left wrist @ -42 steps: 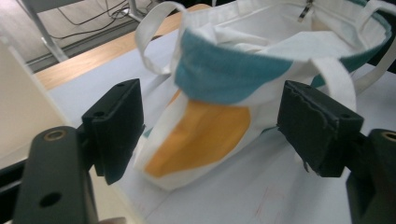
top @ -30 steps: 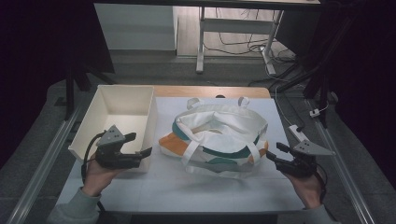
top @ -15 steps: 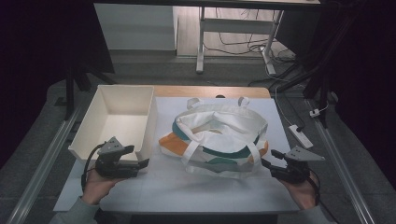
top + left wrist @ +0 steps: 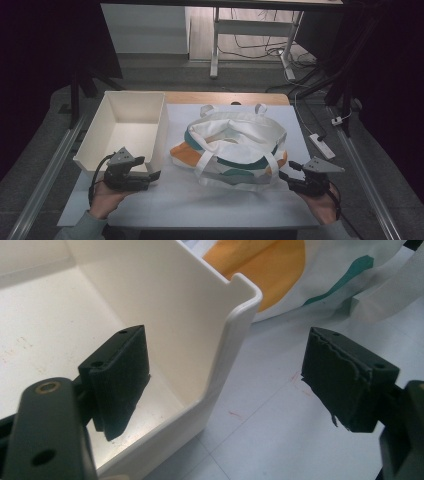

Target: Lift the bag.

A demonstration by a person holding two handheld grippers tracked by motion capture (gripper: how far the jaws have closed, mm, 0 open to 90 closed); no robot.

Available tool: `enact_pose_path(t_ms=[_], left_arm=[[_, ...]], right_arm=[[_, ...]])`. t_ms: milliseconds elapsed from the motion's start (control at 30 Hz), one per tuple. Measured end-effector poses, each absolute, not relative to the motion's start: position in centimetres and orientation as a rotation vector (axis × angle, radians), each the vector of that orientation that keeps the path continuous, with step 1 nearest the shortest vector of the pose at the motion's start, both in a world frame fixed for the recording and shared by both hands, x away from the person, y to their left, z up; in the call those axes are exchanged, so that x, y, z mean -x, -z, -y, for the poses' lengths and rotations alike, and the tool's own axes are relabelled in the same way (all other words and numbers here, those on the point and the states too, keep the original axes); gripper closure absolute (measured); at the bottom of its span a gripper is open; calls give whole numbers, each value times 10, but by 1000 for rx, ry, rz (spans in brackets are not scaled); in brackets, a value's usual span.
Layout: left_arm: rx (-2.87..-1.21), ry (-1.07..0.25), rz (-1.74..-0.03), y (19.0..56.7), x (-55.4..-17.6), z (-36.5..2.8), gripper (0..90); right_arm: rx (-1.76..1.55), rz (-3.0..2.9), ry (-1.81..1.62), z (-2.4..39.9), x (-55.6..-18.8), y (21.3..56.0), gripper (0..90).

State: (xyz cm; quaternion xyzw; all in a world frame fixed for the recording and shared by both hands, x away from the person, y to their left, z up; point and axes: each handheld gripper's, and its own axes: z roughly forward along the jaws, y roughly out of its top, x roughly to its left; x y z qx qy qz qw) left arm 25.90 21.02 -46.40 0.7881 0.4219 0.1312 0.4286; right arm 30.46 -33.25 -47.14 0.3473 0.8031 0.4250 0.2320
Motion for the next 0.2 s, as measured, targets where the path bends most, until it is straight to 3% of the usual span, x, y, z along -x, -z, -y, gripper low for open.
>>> enact_pose_path(t_ms=[200], left_arm=[[-1974,-326,-1052,464,-260,-210,194]], right_arm=[[-953,-2209,-1168,332,-305,473,431]])
